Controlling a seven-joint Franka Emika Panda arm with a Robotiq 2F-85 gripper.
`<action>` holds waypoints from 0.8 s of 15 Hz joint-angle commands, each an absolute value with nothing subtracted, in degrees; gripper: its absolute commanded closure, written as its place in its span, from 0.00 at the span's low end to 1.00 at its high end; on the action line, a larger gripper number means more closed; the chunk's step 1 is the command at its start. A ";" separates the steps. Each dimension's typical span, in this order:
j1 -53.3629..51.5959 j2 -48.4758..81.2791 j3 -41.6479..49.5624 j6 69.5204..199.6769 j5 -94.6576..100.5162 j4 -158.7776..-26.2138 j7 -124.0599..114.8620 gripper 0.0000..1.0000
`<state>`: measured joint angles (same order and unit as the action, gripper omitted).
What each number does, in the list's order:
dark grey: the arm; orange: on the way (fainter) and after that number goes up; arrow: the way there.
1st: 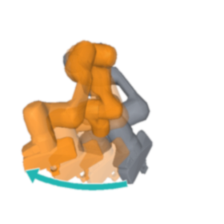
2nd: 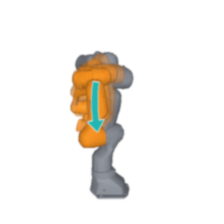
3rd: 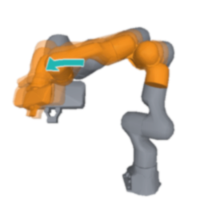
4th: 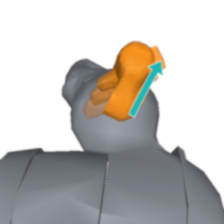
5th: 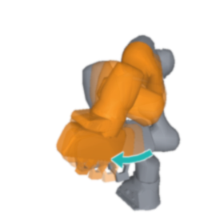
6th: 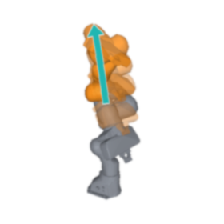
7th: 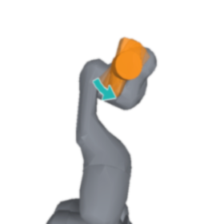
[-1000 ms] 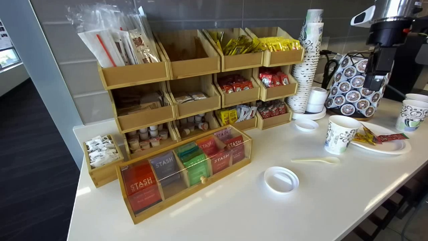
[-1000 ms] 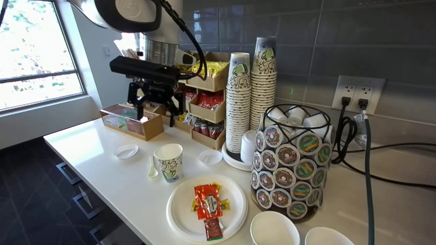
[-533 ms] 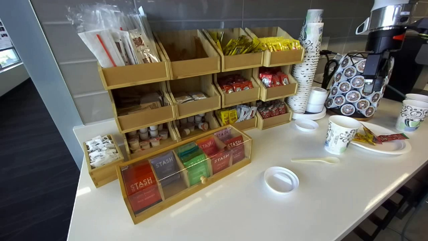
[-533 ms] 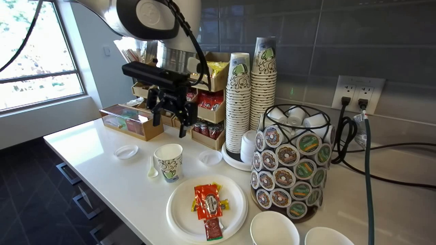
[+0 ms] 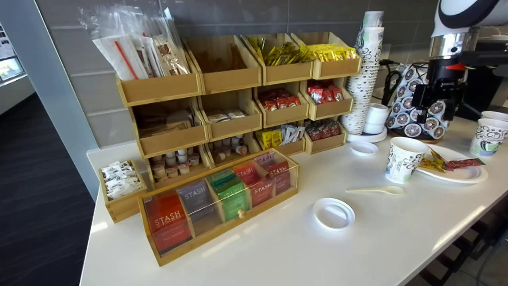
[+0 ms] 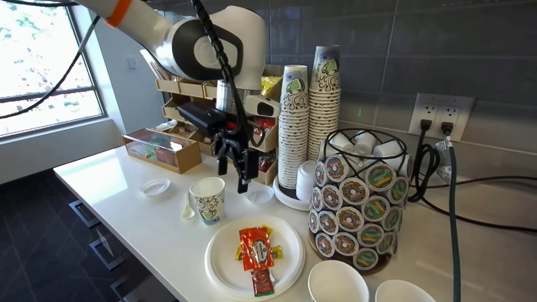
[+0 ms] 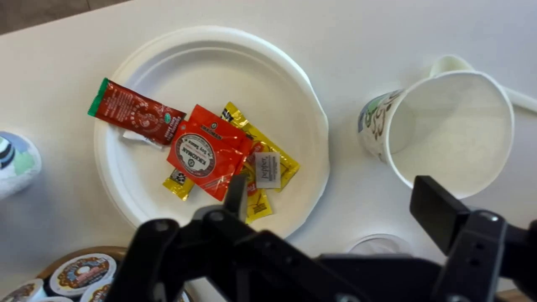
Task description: Pick up the top red sachet from the stack on the white paper plate and move it to the left side of the white paper plate
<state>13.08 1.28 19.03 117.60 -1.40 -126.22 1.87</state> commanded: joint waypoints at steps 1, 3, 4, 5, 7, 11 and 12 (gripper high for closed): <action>14.29 4.23 18.22 118.68 2.64 -125.50 -10.02 0.00; 14.48 5.76 18.57 117.44 5.05 -124.38 -16.13 0.00; 14.54 6.34 18.74 116.91 6.22 -123.89 -19.24 0.00; 14.61 7.06 18.89 116.26 7.26 -123.38 -22.14 0.00; 14.76 8.73 19.22 114.95 8.79 -122.24 -27.67 0.00; 15.03 12.52 20.03 108.22 8.78 -118.78 -35.62 0.00; 15.30 13.64 20.25 105.66 7.75 -117.54 -36.59 0.00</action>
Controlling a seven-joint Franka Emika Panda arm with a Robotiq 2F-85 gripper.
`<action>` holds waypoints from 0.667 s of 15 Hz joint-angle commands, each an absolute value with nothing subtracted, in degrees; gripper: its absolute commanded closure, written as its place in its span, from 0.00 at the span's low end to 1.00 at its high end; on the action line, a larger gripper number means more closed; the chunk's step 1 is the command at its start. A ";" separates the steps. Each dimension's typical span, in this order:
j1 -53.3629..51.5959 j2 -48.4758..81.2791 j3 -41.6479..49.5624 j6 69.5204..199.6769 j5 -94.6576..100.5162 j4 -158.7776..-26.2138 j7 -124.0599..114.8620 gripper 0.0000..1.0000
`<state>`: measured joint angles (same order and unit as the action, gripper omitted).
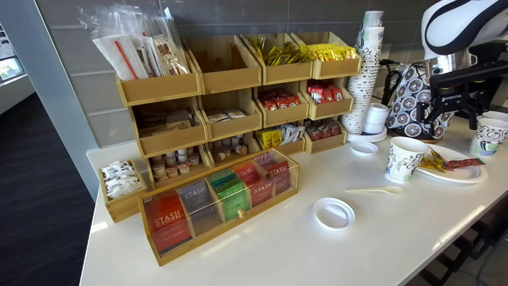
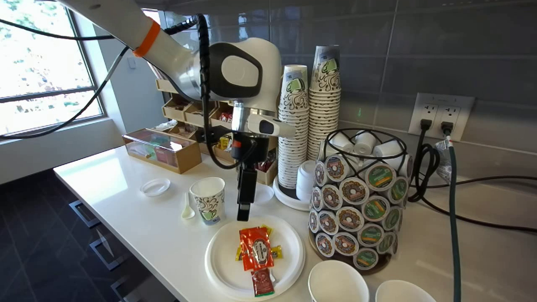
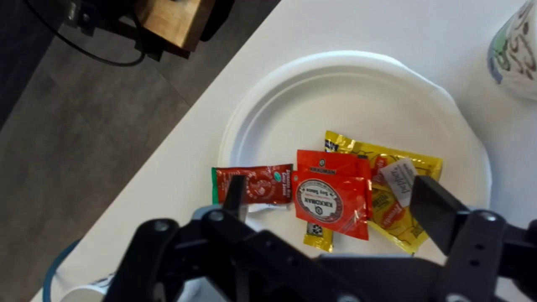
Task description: Pick up the top red sachet from the stack on the white paper plate and move it to the left side of the white paper plate
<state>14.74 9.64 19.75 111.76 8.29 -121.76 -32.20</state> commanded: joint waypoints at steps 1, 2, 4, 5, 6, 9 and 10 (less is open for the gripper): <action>15.54 14.64 20.40 102.97 6.81 -116.39 -37.53 0.00; 16.15 15.66 20.40 99.81 4.61 -114.97 -36.98 0.00; 16.94 17.23 20.88 95.48 2.16 -112.90 -38.94 0.00; 16.07 14.45 20.38 99.08 4.78 -116.11 -37.19 0.00; 16.25 14.97 20.49 98.49 4.55 -115.49 -37.18 0.00; 16.09 14.92 20.41 98.51 4.60 -115.45 -37.13 0.00; 16.06 14.91 20.39 98.51 4.60 -115.45 -37.13 0.00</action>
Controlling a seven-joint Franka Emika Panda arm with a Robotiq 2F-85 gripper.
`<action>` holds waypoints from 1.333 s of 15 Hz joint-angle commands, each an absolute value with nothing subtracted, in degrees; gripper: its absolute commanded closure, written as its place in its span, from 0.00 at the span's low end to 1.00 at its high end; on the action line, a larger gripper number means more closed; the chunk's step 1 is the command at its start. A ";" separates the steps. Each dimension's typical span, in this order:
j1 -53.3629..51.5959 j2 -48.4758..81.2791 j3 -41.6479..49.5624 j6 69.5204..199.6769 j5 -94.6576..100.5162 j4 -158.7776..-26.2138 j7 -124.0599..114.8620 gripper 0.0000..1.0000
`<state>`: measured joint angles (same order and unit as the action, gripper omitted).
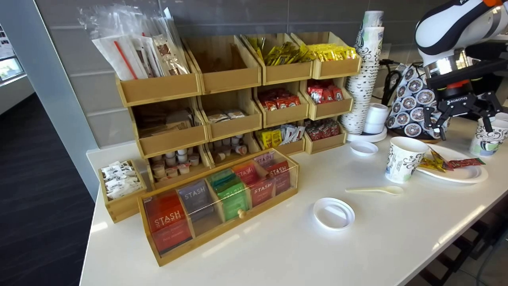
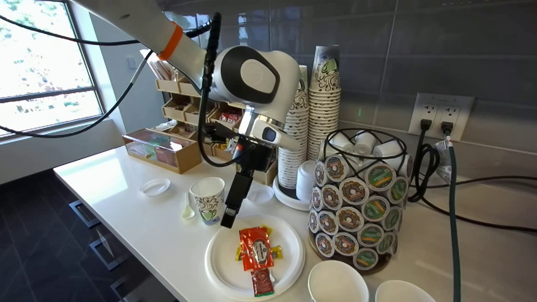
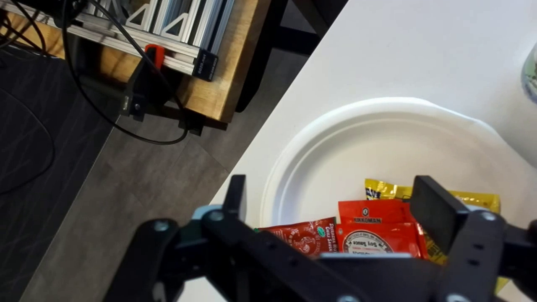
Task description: Pick up the top red sachet from the stack on the white paper plate and move it to the left side of the white paper plate
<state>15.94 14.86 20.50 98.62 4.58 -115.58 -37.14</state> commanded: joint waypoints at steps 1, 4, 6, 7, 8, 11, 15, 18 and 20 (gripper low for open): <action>16.05 14.91 20.38 98.51 4.60 -115.45 -37.13 0.00; 16.06 14.90 20.38 98.51 4.60 -115.45 -37.13 0.00; 16.45 16.34 20.54 101.51 4.42 -114.64 -37.25 0.00; 17.08 17.40 20.52 104.10 3.12 -114.08 -36.17 0.00; 17.17 18.42 20.75 106.32 3.48 -113.74 -36.91 0.00; 18.40 20.70 21.07 111.91 1.18 -113.26 -36.53 0.00; 19.42 23.53 21.20 115.31 -2.44 -111.68 -36.83 0.00; 19.83 25.28 21.21 114.52 -4.21 -110.07 -37.09 0.11; 19.86 25.92 21.25 113.33 -4.93 -109.33 -37.47 0.20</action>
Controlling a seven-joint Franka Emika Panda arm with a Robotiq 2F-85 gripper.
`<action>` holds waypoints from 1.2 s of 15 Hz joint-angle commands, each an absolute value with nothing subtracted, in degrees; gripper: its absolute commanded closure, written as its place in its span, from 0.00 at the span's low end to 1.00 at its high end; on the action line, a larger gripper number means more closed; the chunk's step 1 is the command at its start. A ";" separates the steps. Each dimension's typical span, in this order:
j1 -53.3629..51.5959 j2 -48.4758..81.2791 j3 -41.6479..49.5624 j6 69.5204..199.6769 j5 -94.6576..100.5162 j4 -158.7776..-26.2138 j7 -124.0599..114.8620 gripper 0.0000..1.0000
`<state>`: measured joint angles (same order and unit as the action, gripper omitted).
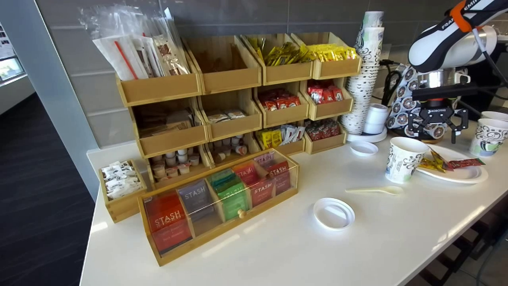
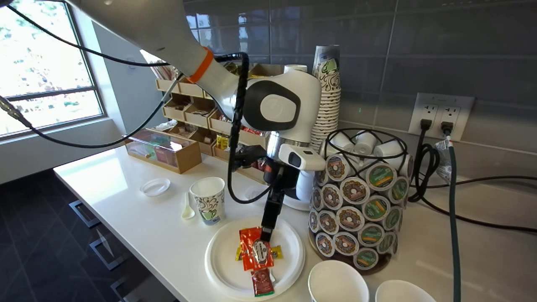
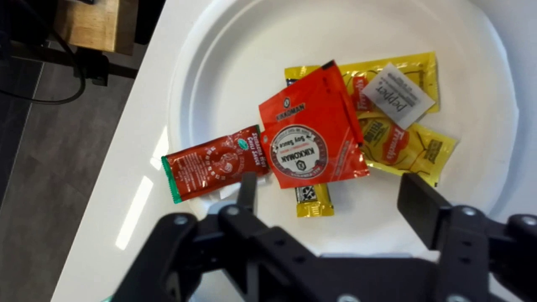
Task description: Pick up the top red sachet from the stack on the white paper plate and move it to the left side of the white paper plate
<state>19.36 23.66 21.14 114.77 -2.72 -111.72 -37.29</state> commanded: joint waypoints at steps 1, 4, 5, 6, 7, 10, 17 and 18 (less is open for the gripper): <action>19.86 26.09 21.24 112.89 -5.27 -109.13 -37.67 0.17; 19.76 26.63 21.29 112.08 -5.42 -108.72 -38.19 0.28; 19.71 26.76 21.32 111.85 -5.31 -108.65 -38.31 0.32; 19.65 26.88 21.37 111.61 -5.13 -108.57 -38.51 0.43; 19.57 26.85 21.42 111.58 -4.92 -108.60 -38.64 0.44; 19.45 26.69 21.46 111.39 -4.72 -108.63 -38.97 0.59; 18.95 26.20 21.55 111.55 -3.93 -108.89 -39.89 1.00; 18.80 26.07 21.54 111.57 -3.76 -108.99 -39.93 1.00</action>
